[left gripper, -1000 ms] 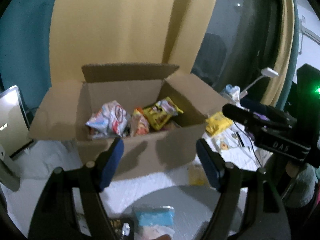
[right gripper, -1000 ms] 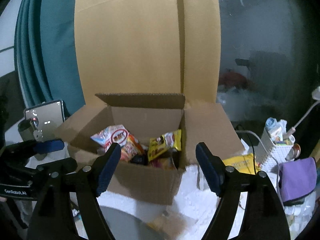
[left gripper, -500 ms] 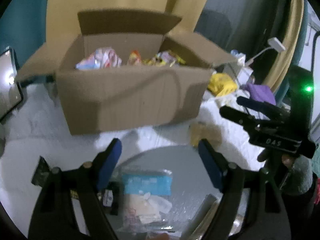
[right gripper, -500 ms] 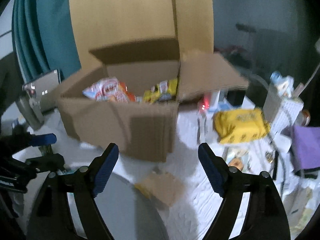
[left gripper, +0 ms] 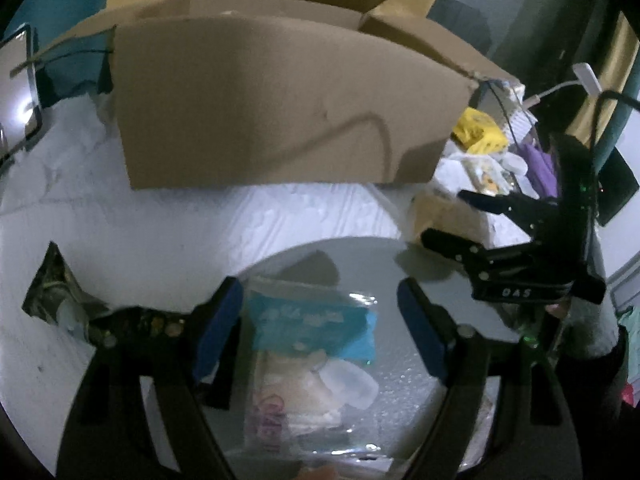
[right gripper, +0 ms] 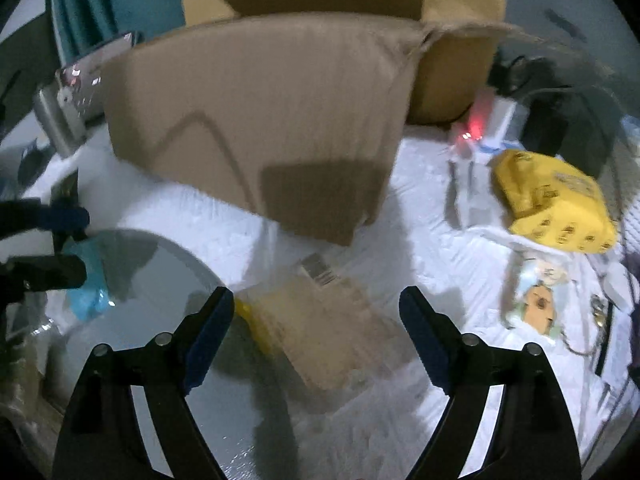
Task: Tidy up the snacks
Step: 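Grasp the blue-labelled bread bag with the left tool while the right tool grasps a clear pastry pack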
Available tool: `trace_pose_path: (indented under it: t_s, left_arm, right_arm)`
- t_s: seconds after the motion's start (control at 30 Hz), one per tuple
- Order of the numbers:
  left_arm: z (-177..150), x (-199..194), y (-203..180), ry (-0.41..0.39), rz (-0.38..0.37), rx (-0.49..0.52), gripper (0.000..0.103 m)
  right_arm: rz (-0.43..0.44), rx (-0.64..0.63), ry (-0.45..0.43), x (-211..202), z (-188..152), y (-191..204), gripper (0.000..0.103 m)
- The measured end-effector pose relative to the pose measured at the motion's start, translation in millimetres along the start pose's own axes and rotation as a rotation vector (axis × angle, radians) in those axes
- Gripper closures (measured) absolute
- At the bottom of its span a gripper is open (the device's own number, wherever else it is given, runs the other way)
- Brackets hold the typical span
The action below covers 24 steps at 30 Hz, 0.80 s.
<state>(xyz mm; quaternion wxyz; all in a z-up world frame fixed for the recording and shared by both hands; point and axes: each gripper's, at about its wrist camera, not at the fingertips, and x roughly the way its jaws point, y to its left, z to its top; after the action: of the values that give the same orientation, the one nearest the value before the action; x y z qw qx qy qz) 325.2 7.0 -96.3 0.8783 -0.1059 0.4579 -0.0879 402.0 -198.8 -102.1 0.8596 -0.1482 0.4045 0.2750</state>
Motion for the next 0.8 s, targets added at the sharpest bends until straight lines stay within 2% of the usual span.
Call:
trace_pose_path:
  t_s: [0.1,0.23,0.27,0.3,0.33,0.4,0.67,0.8]
  left_arm:
    - [-0.3,-1.9,2.2,-0.006,0.003,-0.004,0.022]
    - [0.2,-3.1,0.9,-0.007,0.0,0.003,0.022]
    - [0.2,-4.8,0.2,-0.006,-0.005,0.008,0.022]
    - [0.0,-6.7,-0.9,-0.008,-0.009,0.011,0.022]
    - [-0.2,-9.3,-2.0,-0.01,-0.012,0.015,0.022]
    - [-0.8,-15.4,-3.8,-0.018,-0.018,0.023,0.022]
    - [-13.7,-27.1,5.5,0.0,-0.013,0.041,0.022]
    - [-23.8,-13.5,6.5,0.066,-0.01,0.058,0.022]
  right_arm:
    - [0.017,0.01,0.018,9.2,-1.0,-3.9,0.009]
    - [0.039,0.02,0.041,13.8,-2.4,-4.4,0.009]
    - [0.04,0.027,0.042,13.4,-2.9,-4.0,0.01]
    - [0.038,0.03,0.039,12.1,-2.9,-3.5,0.02]
    - [0.039,0.03,0.037,11.2,-2.0,-4.2,0.034]
    - [0.06,0.039,0.036,7.7,-1.3,-3.9,0.04]
    - [0.031,0.022,-0.002,-25.3,-9.7,14.6,0.042]
    - [0.038,0.044,-0.036,-45.7,-12.3,18.0,0.042]
